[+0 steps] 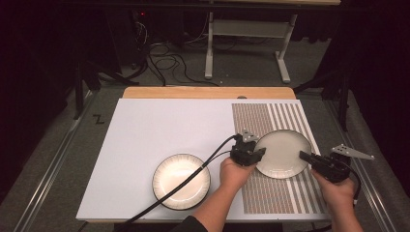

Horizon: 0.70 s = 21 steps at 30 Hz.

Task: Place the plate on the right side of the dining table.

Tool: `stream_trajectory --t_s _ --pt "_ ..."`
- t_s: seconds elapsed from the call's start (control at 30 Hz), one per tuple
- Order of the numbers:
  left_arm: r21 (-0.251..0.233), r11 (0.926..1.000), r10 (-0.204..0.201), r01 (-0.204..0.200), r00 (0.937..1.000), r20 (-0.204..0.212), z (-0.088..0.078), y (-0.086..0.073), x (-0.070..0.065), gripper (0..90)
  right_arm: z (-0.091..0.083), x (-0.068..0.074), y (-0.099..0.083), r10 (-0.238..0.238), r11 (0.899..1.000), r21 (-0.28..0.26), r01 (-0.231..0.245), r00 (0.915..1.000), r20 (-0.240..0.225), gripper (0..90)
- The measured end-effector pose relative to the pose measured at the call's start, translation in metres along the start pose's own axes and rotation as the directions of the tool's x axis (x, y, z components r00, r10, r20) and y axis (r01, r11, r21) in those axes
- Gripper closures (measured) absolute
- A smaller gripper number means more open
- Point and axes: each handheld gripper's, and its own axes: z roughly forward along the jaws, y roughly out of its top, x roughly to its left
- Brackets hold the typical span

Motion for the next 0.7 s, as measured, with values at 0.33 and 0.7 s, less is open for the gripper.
stream_trajectory --t_s 0.33,0.7 --pt "0.006 0.9999 -0.016 0.016 0.9986 -0.051 0.006 0.001 -0.001 68.1 0.002 -0.001 0.0 -0.009 1.0 0.007 0.009 0.9999 0.007 81.7" --pt "-0.009 0.9985 0.052 -0.053 0.9936 -0.1 -0.013 0.006 -0.004 42.0 0.001 0.001 0.001 -0.012 1.0 0.004 0.012 0.9999 0.003 83.8"
